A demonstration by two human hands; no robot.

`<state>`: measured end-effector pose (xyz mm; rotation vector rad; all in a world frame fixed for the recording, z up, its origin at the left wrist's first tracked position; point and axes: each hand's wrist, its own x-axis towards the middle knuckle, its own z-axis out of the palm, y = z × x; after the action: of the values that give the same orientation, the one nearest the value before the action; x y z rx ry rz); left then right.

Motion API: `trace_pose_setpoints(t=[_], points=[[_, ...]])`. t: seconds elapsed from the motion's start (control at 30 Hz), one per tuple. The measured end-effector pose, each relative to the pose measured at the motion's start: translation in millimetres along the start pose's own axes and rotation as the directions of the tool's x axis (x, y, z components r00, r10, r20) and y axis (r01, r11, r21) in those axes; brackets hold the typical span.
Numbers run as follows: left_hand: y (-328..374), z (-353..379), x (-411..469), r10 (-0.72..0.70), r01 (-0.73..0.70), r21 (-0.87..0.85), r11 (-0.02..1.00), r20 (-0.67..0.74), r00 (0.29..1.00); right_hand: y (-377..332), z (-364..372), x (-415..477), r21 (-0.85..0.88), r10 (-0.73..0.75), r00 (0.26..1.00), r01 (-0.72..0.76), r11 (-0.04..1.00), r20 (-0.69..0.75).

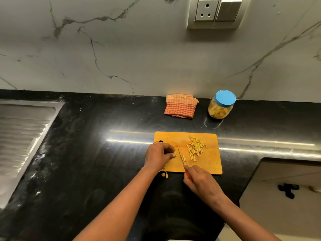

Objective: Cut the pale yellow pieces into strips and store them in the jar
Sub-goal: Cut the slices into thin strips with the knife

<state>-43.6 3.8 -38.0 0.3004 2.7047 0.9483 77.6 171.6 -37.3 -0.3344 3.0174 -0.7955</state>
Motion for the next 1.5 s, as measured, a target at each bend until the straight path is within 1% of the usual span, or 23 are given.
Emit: trace_pose_setpoints(t=[0.13, 0.4, 0.53, 0.73, 0.93, 1.03, 1.17, 1.37, 1.5], points=[[-0.1, -1.6, -0.6, -0.005, 0.005, 0.001, 1.000, 0.008, 1.000, -6.5, 1.9, 10.1, 0.011, -0.009, 1.000, 0.009, 1.000, -0.006], [2.0, -3.4, -2.7, 0.003, -0.003, 0.040, 0.999, -0.008, 1.000, -12.2, 6.3, 9.9, 0.011, 0.025, 1.000, -0.025, 1.000, 0.003], [0.4, -4.5, -3.0, 0.032, -0.032, 0.048, 0.998, 0.004, 0.999, -17.3, 10.2, 12.4, -0.009, 0.054, 0.998, -0.053, 0.999, 0.030], [-2.1, -3.2, -0.9, 0.044, -0.046, 0.069, 0.997, 0.022, 0.999, -18.9, 17.1, 18.5, -0.063, 0.045, 0.996, -0.040, 0.997, 0.078], [-0.3, -3.0, 0.2, 0.018, -0.019, 0.028, 0.999, 0.031, 0.999, -19.5, 10.7, 26.9, -0.028, 0.075, 0.990, -0.072, 0.997, 0.120], [0.7, -3.3, 2.1, -0.039, 0.041, -0.054, 0.998, 0.023, 0.999, -16.0, 9.4, 25.2, -0.013, 0.111, 0.986, -0.110, 0.994, 0.126], [5.0, -1.3, 5.9, -0.097, 0.098, -0.075, 0.992, 0.015, 0.995, -15.7, 9.7, 25.8, -0.010, 0.130, 0.983, -0.130, 0.991, 0.133], [9.5, 0.3, 7.3, -0.142, 0.143, -0.066, 0.988, 0.014, 0.990, -18.1, 5.6, 11.2, -0.037, 0.144, 0.973, -0.140, 0.990, 0.178], [5.8, -1.5, 6.4, -0.143, 0.144, -0.101, 0.984, 0.018, 0.990, -18.3, -0.1, 5.9, -0.053, 0.115, 0.973, -0.107, 0.993, 0.202]])
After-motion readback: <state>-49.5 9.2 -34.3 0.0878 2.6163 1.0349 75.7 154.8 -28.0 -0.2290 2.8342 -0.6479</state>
